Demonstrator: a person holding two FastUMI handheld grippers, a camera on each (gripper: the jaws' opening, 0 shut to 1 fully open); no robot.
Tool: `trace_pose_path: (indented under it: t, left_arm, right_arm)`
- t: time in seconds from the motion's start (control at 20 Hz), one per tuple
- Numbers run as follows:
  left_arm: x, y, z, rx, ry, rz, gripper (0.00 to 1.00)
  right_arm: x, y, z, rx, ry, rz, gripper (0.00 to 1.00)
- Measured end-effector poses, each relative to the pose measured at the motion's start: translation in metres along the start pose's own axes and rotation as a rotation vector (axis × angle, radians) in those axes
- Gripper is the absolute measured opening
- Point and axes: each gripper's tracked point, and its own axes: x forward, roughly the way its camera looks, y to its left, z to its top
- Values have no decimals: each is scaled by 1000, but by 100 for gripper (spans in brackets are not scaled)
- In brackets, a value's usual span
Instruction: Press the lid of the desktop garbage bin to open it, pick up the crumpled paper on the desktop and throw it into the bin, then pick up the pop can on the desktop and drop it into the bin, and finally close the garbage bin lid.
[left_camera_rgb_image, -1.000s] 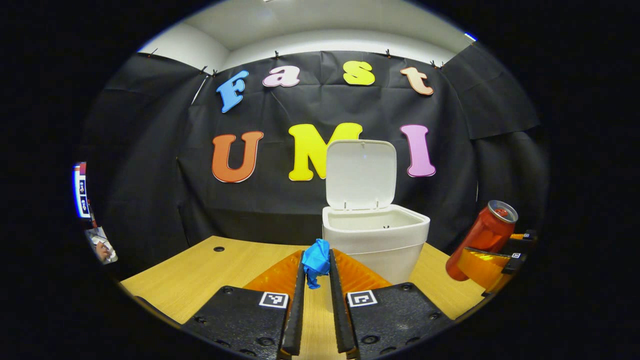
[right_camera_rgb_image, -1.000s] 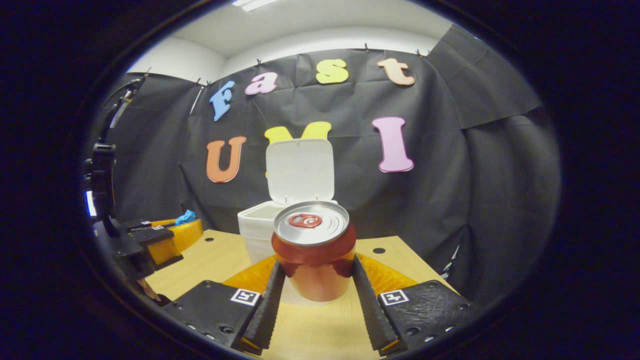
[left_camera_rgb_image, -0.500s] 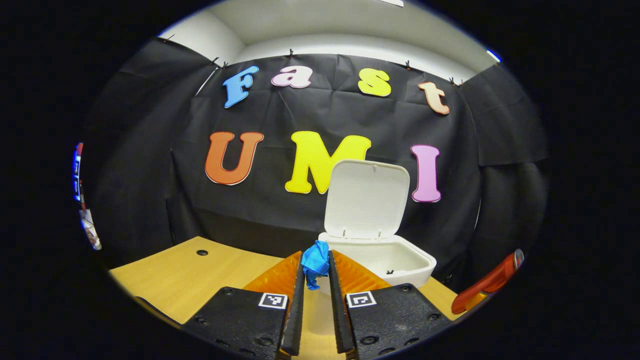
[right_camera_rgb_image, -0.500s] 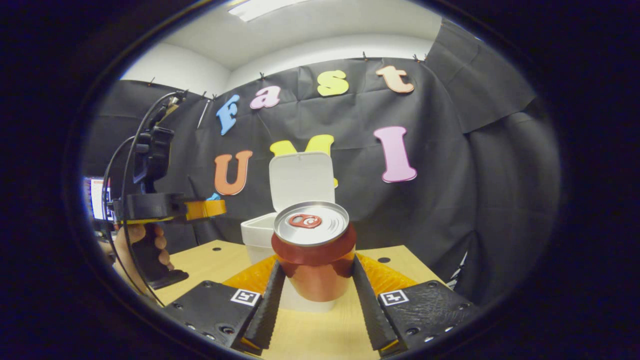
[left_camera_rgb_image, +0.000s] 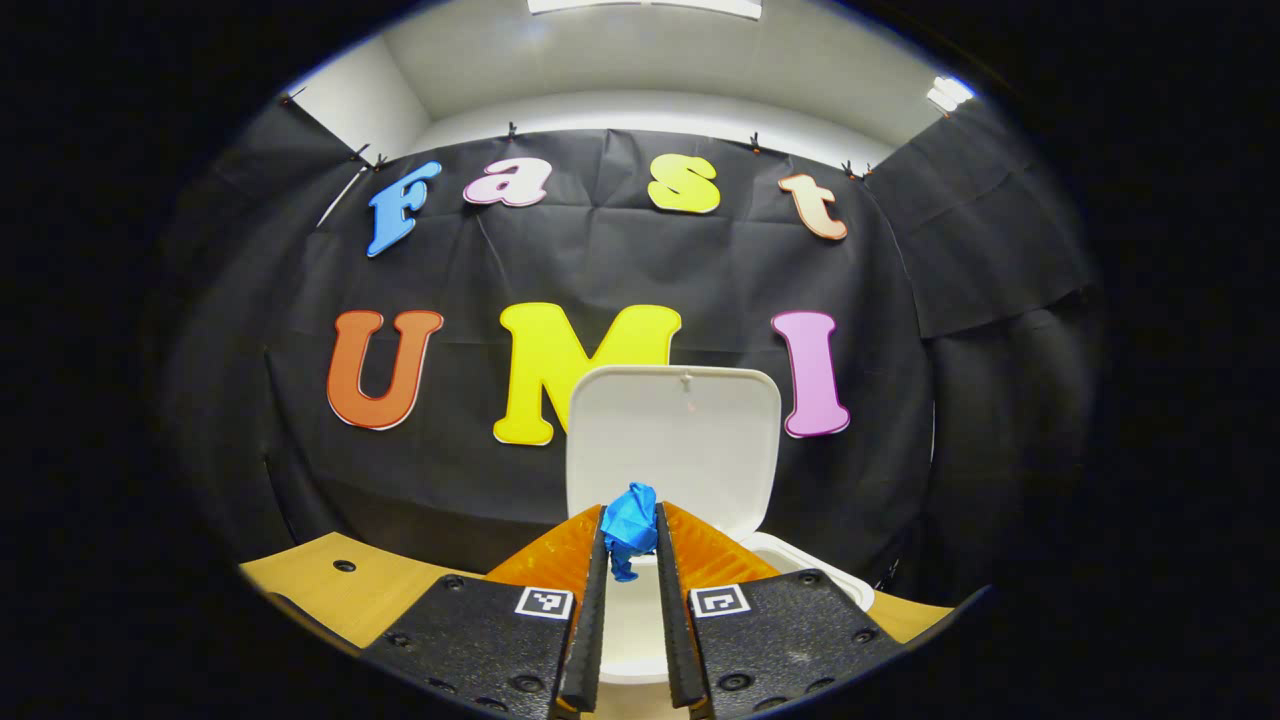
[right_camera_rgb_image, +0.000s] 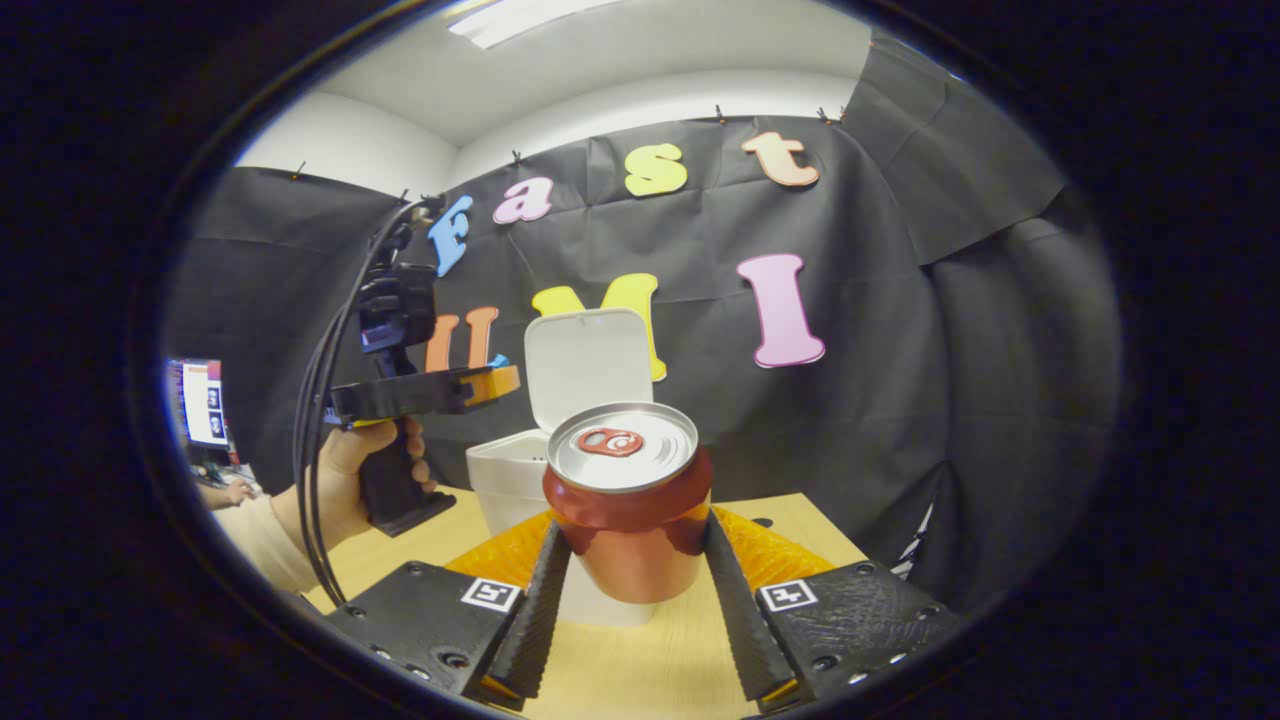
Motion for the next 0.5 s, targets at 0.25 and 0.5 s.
trace_pose_path:
  t: [0.25,0.5]
  left_arm:
    - [17,-29,-16,-23,43,-11,28]
    - [29,-40,-26,6,59,9,28]
  right_arm:
    - [-4,-17,5,18,-10,-9,72]
    - [-3,-39,7,44,-29,-34,72]
